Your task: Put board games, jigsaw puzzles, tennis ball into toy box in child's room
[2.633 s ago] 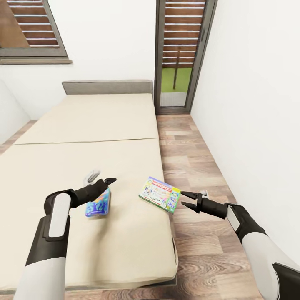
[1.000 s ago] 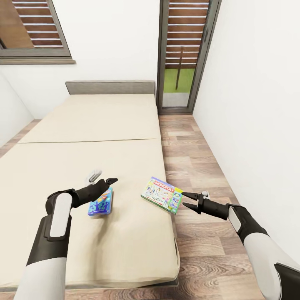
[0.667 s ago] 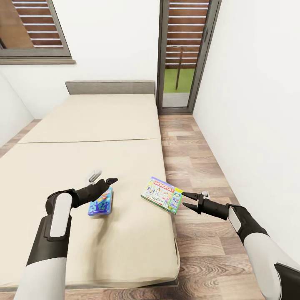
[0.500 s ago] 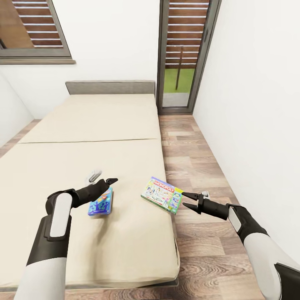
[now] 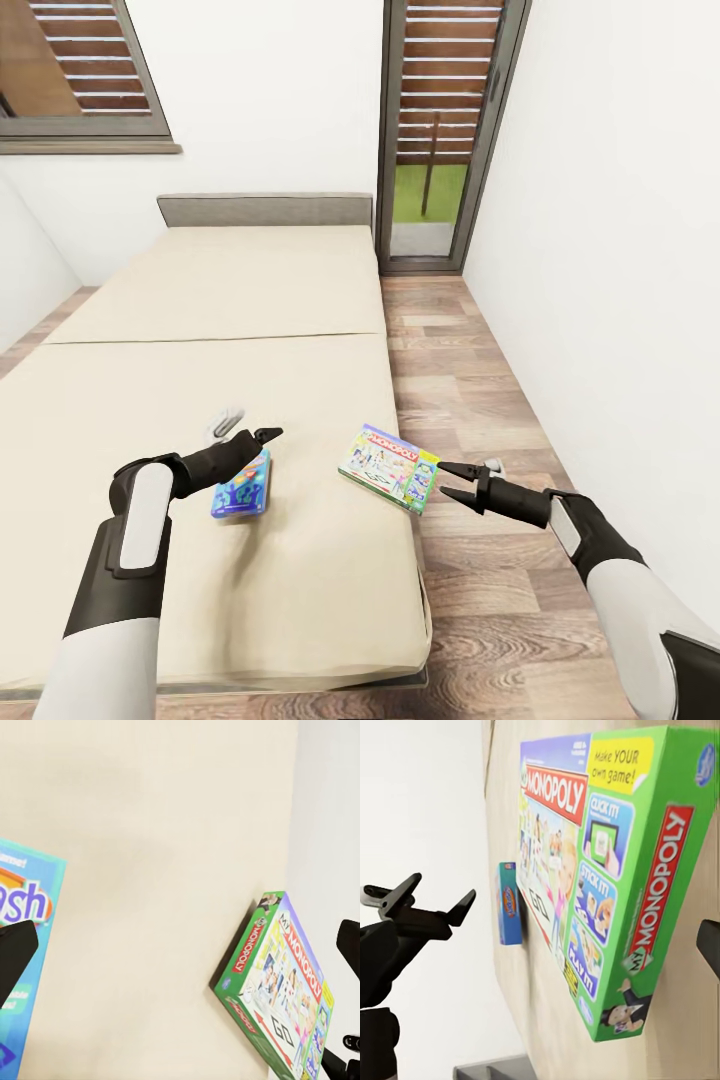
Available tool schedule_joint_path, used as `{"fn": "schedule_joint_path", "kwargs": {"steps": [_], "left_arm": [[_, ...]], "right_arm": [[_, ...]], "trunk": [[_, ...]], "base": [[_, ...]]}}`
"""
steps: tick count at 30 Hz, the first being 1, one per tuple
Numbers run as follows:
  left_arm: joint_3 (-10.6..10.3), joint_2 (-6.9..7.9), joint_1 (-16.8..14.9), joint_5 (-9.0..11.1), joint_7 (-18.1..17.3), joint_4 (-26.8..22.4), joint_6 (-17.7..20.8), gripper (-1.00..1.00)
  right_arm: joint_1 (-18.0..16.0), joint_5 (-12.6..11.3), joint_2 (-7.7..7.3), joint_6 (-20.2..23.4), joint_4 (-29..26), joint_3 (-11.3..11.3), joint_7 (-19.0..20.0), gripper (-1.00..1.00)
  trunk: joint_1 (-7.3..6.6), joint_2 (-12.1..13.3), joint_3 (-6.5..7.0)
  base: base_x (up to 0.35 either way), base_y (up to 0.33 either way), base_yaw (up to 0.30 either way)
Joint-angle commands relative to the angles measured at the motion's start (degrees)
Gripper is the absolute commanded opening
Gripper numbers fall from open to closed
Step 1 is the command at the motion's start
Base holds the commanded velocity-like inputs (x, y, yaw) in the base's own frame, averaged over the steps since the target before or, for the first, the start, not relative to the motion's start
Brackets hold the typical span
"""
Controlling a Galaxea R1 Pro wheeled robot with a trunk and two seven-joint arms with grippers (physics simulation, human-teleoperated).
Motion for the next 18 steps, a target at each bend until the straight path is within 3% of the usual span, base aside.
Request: {"fn": "schedule_joint_path", "kwargs": {"steps": [1, 12, 18], "left_arm": [[0.1, -0.05, 0.0, 0.6, 0.6, -0.1, 0.3, 1.0], [0.1, -0.04, 0.0, 0.6, 0.6, -0.1, 0.3, 1.0], [0.1, -0.04, 0.0, 0.6, 0.5, -0.1, 0.3, 1.0]], "right_arm": [[0.0, -0.1, 0.0, 0.3, 0.0, -0.1, 0.1, 1.0], [0.0, -0.4, -0.9, 0.4, 0.1, -0.4, -2.8, 1.0], [0.0, -1.1, -1.05, 0.4, 0.1, -2.5, -4.2, 1.0]], "trunk": [[-0.01, 0.0, -0.04], [-0.01, 0.0, -0.04], [-0.01, 0.0, -0.04]], "base": [[0.0, 0.0, 0.009], [0.0, 0.0, 0.004], [0.0, 0.0, 0.002]]}}
